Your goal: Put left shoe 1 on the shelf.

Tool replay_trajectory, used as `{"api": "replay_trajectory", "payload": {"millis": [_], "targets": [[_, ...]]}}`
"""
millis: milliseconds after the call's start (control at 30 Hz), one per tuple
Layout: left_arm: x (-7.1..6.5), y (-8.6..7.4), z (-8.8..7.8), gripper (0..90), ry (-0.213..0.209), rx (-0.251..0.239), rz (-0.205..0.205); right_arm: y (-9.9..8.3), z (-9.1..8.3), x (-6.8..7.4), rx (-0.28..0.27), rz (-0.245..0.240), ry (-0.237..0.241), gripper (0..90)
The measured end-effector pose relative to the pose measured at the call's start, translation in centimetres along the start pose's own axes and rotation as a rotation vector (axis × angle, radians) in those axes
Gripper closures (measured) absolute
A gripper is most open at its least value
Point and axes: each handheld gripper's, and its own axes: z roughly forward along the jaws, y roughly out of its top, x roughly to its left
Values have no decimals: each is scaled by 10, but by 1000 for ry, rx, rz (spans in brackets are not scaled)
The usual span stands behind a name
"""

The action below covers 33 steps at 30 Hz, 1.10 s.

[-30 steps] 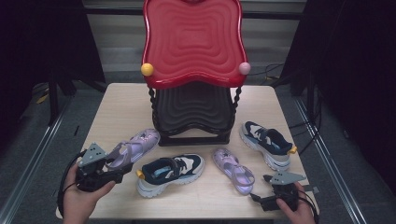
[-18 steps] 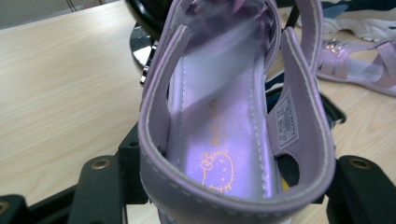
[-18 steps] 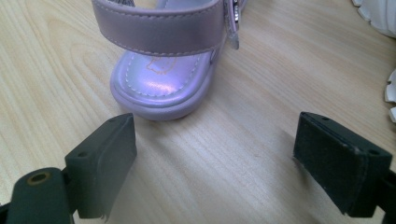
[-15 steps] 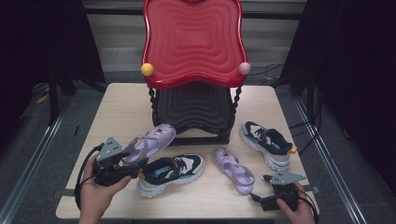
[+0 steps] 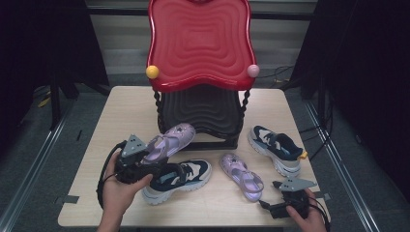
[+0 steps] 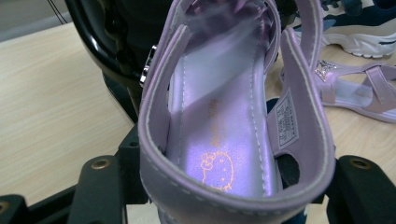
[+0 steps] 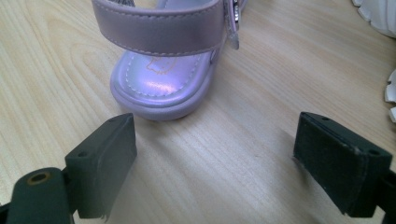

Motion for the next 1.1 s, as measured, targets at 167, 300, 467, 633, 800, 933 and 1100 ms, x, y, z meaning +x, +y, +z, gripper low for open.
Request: {"api": "replay_trajectory", "payload": {"millis": [167, 300, 467, 633, 800, 933, 1100], "targets": [[-7, 9, 7, 374, 10, -1, 17, 0, 0, 0, 0, -1, 0, 124], [-11, 13, 14, 374, 3, 2, 14, 0, 0, 0, -1, -1, 0, 124], [-13, 17, 21, 374, 21, 3, 12, 0, 0, 0, 0, -1, 0, 124], [-14, 20, 29, 374, 40, -3, -11, 0, 0, 0, 0, 0, 0, 124], [-14, 24, 39, 374, 77, -4, -36, 0, 0, 0, -1, -1, 0, 124], [-16, 28, 46, 374, 100, -5, -39, 0, 0, 0, -1, -1, 0, 124], [-17, 29, 56, 374, 134, -7, -57, 0, 0, 0, -1, -1, 0, 124]]}}
